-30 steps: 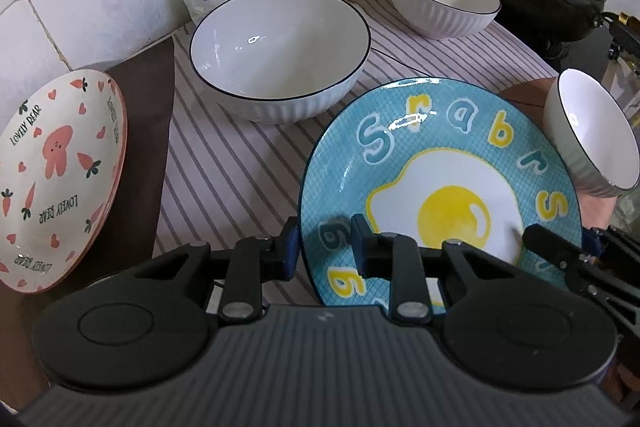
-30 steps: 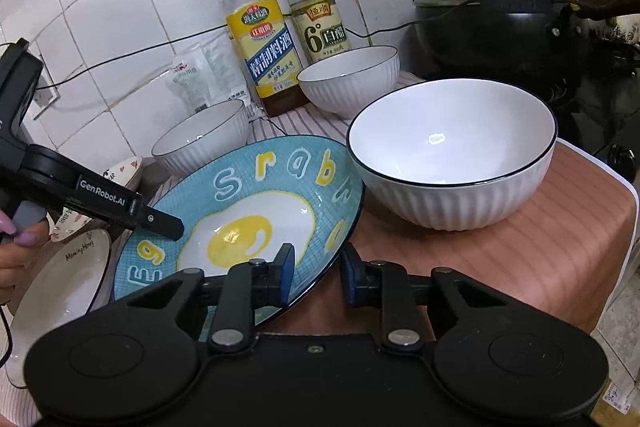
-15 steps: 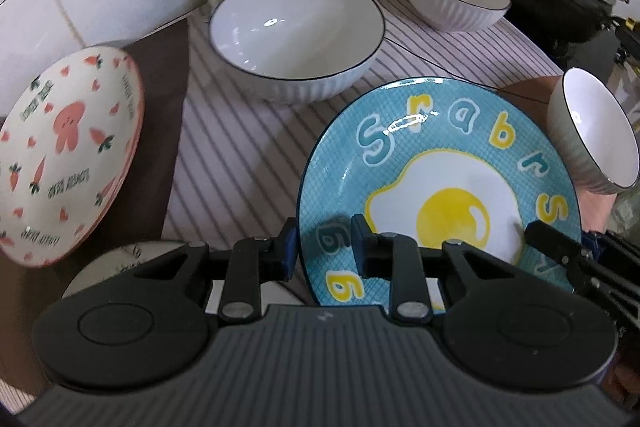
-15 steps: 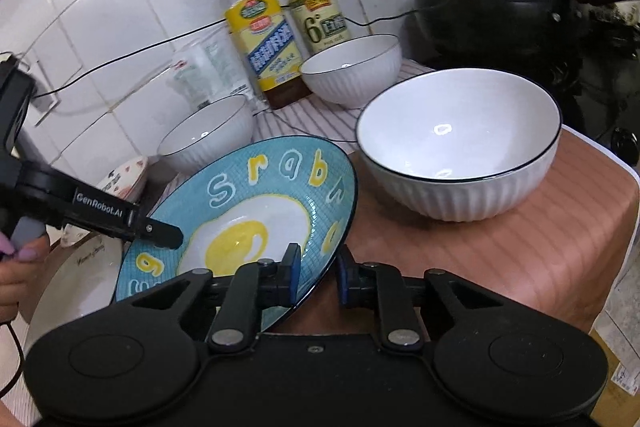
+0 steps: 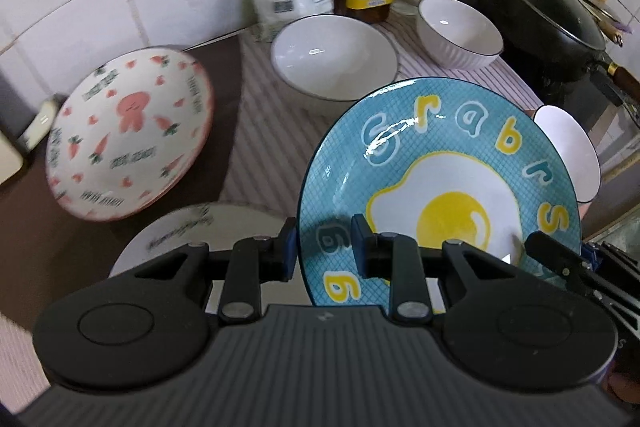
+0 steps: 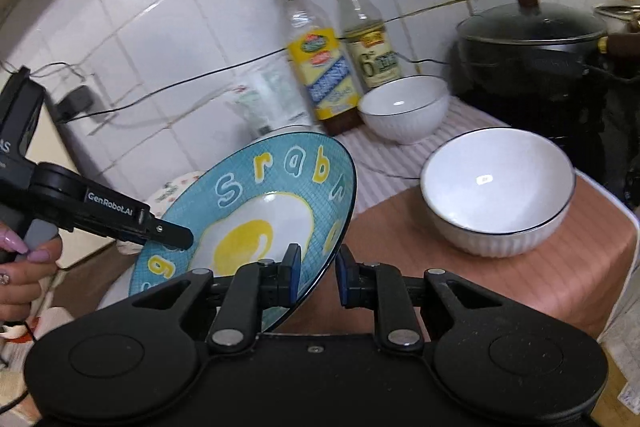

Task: Organize plates and bowls
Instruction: 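Lift the blue egg plate with both tools and carry it over the white plate, then lower the egg plate onto the white plate and open both tools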

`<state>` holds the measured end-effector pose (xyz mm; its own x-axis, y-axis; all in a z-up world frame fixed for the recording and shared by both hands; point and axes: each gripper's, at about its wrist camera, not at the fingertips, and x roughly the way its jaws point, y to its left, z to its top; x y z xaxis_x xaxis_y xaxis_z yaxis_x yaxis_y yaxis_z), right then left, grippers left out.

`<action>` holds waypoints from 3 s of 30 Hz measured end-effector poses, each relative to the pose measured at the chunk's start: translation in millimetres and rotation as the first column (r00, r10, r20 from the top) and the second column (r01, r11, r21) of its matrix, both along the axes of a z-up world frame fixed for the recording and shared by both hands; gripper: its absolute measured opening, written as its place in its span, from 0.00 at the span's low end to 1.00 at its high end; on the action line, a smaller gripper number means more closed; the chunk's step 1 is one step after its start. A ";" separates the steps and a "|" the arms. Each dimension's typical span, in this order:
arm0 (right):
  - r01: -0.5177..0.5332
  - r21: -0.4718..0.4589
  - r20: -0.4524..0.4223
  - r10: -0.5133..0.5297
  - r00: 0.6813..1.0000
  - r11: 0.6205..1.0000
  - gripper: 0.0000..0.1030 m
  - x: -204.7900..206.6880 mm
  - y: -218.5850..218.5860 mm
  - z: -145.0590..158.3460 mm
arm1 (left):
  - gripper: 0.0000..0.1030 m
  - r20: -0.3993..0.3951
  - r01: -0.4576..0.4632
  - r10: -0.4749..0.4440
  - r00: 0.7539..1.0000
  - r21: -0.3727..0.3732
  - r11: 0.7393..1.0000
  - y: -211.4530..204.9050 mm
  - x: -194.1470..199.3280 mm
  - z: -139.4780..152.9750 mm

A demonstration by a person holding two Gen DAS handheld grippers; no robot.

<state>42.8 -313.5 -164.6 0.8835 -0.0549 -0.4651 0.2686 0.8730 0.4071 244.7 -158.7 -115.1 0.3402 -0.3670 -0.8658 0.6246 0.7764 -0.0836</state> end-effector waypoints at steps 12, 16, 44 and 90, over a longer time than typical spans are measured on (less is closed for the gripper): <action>-0.124 -0.045 0.047 0.126 0.991 0.991 0.22 -9.0 52.3 32.5 | 0.25 -0.068 -0.141 0.137 0.988 -0.053 0.989 82.5 -16.9 28.1; -0.155 -0.034 0.039 0.157 0.987 0.987 0.21 -4.2 61.9 35.6 | 0.25 -0.080 -0.174 0.169 0.982 -0.060 0.983 104.5 -23.3 26.1; -0.233 0.124 -0.141 0.249 0.958 0.965 0.18 58.5 81.4 -12.4 | 0.25 -0.137 -0.263 0.269 0.953 0.061 0.963 145.3 -12.7 -31.1; -0.376 -0.197 -0.126 0.358 0.925 0.905 0.31 80.6 97.1 19.0 | 0.27 0.215 -0.278 0.264 0.940 0.034 0.960 141.0 -30.2 7.1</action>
<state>123.4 -216.4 -145.6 0.8182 0.1593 -0.5524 -0.0625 0.9798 0.1898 214.5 -17.8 -108.1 0.5930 -0.1828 -0.7842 0.3882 0.9182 0.0795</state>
